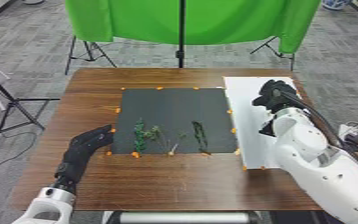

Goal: Arrange flowers

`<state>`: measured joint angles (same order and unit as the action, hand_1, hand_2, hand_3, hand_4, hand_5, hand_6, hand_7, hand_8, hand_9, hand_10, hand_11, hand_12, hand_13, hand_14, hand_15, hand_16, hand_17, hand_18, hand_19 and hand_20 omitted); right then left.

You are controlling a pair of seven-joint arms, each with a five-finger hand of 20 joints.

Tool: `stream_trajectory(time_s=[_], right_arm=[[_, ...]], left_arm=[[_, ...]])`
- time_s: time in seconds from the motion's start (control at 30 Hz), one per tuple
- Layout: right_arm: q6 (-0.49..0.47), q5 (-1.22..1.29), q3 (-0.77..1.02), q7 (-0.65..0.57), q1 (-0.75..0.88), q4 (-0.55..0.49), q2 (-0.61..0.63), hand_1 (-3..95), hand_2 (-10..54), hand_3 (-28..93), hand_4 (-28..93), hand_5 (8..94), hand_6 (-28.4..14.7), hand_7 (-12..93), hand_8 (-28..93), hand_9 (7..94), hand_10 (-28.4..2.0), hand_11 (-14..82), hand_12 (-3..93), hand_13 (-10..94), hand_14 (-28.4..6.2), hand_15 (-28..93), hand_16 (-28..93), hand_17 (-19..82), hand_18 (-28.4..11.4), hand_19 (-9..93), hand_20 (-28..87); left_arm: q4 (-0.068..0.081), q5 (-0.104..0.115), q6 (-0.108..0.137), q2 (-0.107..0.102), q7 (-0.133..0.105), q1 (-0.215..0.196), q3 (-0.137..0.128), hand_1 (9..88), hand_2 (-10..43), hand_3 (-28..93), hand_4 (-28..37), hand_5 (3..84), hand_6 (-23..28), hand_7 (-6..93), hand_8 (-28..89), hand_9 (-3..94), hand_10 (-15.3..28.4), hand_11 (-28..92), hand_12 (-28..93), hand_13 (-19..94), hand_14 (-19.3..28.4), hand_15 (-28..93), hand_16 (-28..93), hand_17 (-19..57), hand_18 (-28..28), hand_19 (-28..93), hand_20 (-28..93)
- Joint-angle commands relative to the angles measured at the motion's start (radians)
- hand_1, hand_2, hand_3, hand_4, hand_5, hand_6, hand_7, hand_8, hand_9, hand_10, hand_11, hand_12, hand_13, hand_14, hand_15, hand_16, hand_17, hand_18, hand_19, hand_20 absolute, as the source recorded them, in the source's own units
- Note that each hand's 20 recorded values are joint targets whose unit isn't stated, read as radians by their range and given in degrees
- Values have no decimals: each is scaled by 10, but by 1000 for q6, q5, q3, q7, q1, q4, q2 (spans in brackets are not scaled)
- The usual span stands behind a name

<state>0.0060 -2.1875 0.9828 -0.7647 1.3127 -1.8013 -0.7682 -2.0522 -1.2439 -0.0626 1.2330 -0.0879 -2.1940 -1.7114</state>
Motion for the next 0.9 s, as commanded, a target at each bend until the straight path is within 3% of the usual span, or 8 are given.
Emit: stream_trajectory(time_s=[0.03, 0.37, 0.53, 0.67, 0.77, 0.9], right_arm=[[-42, 5, -52, -13, -41, 81, 12, 399, -95, 675, -118, 539, -3, 147, -71, 562, -184, 158, 242, 753, -104, 674, 350, 576, -151, 932, 612], [-94, -18, -67, -35, -12, 129, 0, 426, -95, 683, -129, 514, 0, 155, -74, 557, -186, 164, 243, 749, -100, 701, 336, 578, -145, 932, 602], [49, -79, -111, -12, -7, 171, -2, 485, -95, 673, -140, 574, -11, 181, -76, 629, -177, 229, 250, 789, -72, 698, 328, 607, -121, 932, 587], [154, -113, -136, 14, -7, 190, 2, 601, -95, 565, -126, 688, -38, 197, 114, 796, -130, 104, 402, 836, -47, 673, 333, 646, -100, 932, 575], [203, -126, -143, 29, -13, 177, 13, 632, -95, 564, -131, 763, -32, 211, 131, 871, -111, 109, 409, 882, -30, 641, 336, 684, -87, 932, 566], [244, -135, -136, 52, -42, 106, 35, 641, -95, 567, -137, 785, -30, 220, 127, 890, -102, 110, 413, 901, -23, 633, 337, 694, -83, 932, 563]], left_arm=[[5, 1, -13, 1, 14, -7, 1, 299, -15, 616, -173, 449, 79, 58, -40, 417, 151, 180, 122, 312, 200, 254, -20, 32, 146, 158, 184], [4, -1, -27, 0, 21, -7, -2, 299, -15, 616, -173, 446, 77, 57, -40, 415, 152, 176, 121, 311, 199, 253, -19, 31, 145, 155, 183], [6, -1, -27, 2, 22, -4, -3, 299, -14, 616, -172, 445, 77, 57, -39, 413, 151, 176, 122, 311, 199, 252, -19, 31, 145, 154, 183], [9, -3, -30, 5, 21, -1, 0, 300, -14, 615, -173, 445, 76, 56, -39, 414, 151, 175, 122, 311, 199, 251, -19, 30, 145, 153, 183], [6, -4, -28, 8, 19, -6, -2, 299, -14, 617, -173, 445, 76, 57, -39, 413, 151, 175, 123, 311, 199, 251, -19, 30, 145, 153, 183], [3, -4, -23, 8, 17, -13, -4, 300, -14, 615, -174, 444, 76, 56, -39, 413, 151, 176, 124, 311, 199, 252, -19, 30, 145, 153, 183]])
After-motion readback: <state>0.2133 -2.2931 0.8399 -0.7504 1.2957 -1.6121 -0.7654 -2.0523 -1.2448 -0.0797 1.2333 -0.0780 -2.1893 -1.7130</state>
